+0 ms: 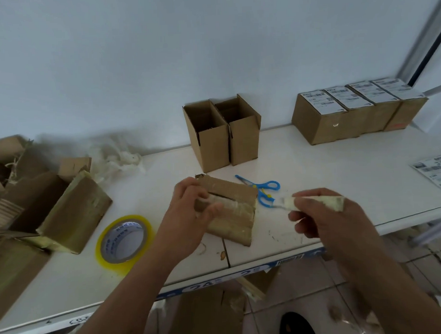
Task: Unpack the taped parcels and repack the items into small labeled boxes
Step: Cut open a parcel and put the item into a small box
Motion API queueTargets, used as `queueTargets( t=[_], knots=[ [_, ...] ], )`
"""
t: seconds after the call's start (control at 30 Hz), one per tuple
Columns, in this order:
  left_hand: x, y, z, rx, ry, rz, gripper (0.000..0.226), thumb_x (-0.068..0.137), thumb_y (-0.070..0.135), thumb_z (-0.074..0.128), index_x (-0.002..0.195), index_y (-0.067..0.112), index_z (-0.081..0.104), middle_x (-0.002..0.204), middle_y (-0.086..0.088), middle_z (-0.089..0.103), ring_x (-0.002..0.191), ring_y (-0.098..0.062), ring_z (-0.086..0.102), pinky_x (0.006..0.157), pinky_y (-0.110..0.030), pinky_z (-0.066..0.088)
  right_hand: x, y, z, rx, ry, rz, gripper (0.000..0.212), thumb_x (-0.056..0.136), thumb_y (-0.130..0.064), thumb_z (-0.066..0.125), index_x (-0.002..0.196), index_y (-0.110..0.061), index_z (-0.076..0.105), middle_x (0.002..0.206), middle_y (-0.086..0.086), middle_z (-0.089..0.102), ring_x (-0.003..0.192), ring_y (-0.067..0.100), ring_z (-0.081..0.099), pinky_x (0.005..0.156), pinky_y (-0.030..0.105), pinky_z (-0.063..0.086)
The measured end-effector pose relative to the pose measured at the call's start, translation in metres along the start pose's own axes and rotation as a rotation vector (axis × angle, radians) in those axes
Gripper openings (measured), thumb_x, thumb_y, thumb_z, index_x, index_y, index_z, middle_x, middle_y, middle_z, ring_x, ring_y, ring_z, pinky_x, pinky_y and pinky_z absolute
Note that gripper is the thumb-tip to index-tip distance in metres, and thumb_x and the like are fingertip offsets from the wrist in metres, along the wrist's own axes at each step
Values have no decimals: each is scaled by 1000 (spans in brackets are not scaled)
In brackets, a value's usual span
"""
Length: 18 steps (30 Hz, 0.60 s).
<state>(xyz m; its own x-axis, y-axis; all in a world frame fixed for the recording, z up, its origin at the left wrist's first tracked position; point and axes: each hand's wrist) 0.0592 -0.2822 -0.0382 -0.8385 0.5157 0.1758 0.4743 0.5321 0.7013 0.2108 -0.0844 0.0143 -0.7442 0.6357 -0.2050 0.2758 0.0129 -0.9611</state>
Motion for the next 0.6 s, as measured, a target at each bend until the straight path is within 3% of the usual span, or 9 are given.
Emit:
queueTargets(
  t=[0.1, 0.2, 0.3, 0.43, 0.53, 0.6],
  knots=[
    [-1, -1, -4, -70, 133, -196, 38, 91, 30, 66, 123, 17, 51, 133, 9, 36, 117, -8, 43, 93, -21, 35, 9, -15, 1, 3, -97, -94, 12, 96, -19, 57, 99, -18, 69, 78, 6, 73, 66, 17, 66, 65, 30, 56],
    [-1, -2, -10, -181, 55, -359, 41, 95, 35, 62, 132, 23, 50, 127, 6, 54, 112, -13, 52, 90, -28, 40, 17, -24, 19, -84, -196, -209, 7, 95, -22, 59, 98, -21, 65, 80, 3, 73, 71, 17, 70, 65, 27, 57],
    [1, -6, -15, -222, 4, -366, 42, 96, 36, 59, 136, 26, 52, 127, 8, 57, 115, -12, 54, 90, -26, 40, 22, -24, 49, -198, -260, -304, 8, 92, -27, 63, 91, -21, 67, 77, 4, 72, 72, 22, 68, 71, 39, 57],
    [4, -8, -16, -290, -16, -398, 37, 96, 33, 60, 133, 30, 54, 121, 7, 60, 109, -10, 55, 82, -23, 40, 34, -26, 79, -199, -268, -306, 15, 91, -31, 66, 87, -17, 71, 76, 9, 71, 77, 30, 68, 79, 49, 56],
    [7, -9, -13, -376, -14, -431, 26, 96, 29, 60, 121, 36, 56, 111, 7, 64, 96, -9, 61, 69, -21, 47, 45, -26, 90, -265, -255, -331, 25, 93, -34, 63, 87, -10, 71, 75, 12, 69, 77, 31, 65, 79, 45, 54],
    [9, -11, -11, -444, -12, -458, 23, 95, 27, 62, 114, 38, 57, 104, 6, 65, 84, -13, 63, 64, -25, 49, 50, -25, 97, -318, -263, -339, 25, 93, -38, 61, 86, -16, 71, 73, 7, 68, 73, 25, 63, 77, 38, 53]
  ],
)
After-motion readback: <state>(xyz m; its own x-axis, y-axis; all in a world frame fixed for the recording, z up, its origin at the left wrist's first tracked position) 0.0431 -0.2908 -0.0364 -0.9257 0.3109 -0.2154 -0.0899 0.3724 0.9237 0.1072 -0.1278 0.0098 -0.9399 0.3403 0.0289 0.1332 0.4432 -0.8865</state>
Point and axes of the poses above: each hand's wrist, its own x-axis towards the middle knuckle, its own z-axis out of the palm, y = z × x
